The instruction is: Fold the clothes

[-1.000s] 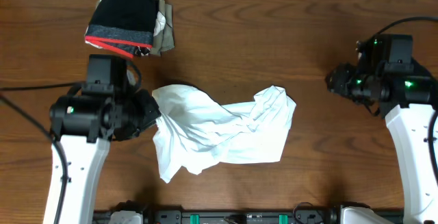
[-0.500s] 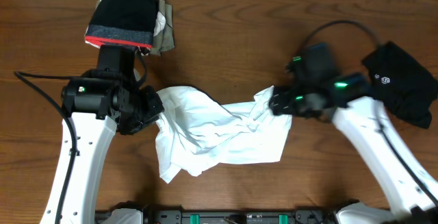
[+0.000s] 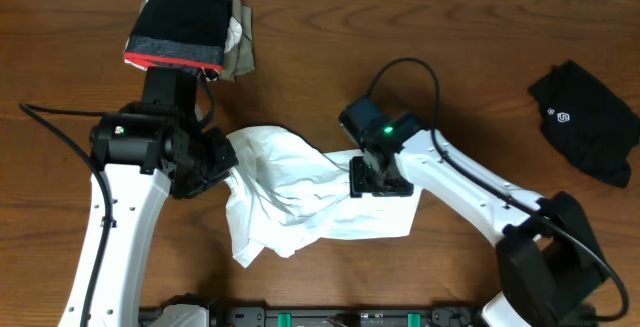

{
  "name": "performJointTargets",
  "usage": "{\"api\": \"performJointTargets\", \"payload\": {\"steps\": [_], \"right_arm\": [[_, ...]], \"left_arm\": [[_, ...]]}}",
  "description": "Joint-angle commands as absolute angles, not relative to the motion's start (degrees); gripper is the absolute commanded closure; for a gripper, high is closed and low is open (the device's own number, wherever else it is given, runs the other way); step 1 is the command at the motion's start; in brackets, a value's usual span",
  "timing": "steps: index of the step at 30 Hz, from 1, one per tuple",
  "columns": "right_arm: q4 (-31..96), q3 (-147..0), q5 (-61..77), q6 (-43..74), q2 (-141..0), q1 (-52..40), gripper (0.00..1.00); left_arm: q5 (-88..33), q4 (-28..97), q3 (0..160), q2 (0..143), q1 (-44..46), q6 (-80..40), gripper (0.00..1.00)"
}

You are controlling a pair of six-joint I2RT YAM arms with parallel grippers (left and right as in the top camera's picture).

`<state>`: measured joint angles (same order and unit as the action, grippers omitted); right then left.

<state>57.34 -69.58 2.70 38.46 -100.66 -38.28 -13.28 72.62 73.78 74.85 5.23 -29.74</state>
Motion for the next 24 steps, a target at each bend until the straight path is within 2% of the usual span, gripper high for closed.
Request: {"api": "performJointTargets", "payload": {"steps": [1, 7, 16, 17, 24], "right_arm": [[56.40, -69.58, 0.91, 44.27, -101.78, -39.90, 0.35], [55.44, -69.58, -0.23, 46.70, -104.51, -40.93, 0.35], [54.63, -69.58, -4.56, 47.81, -108.18, -40.91, 0.40], [54.41, -69.58, -4.67, 47.81, -108.18, -40.88, 0.42], [53.45, -69.58, -4.80, 47.75, -108.18, -40.91, 0.75]], "left_arm": [[-12.36, 72.82, 74.11, 74.87, 4.89, -28.91, 0.93], [-12.36, 72.84, 74.11, 74.87, 4.89, -28.91, 0.92], [-12.36, 72.90, 74.11, 74.87, 4.89, -28.67, 0.92], [-12.36, 72.90, 74.11, 74.87, 4.89, -28.67, 0.92], [-12.36, 72.90, 74.11, 74.87, 4.89, -28.67, 0.92]]}}
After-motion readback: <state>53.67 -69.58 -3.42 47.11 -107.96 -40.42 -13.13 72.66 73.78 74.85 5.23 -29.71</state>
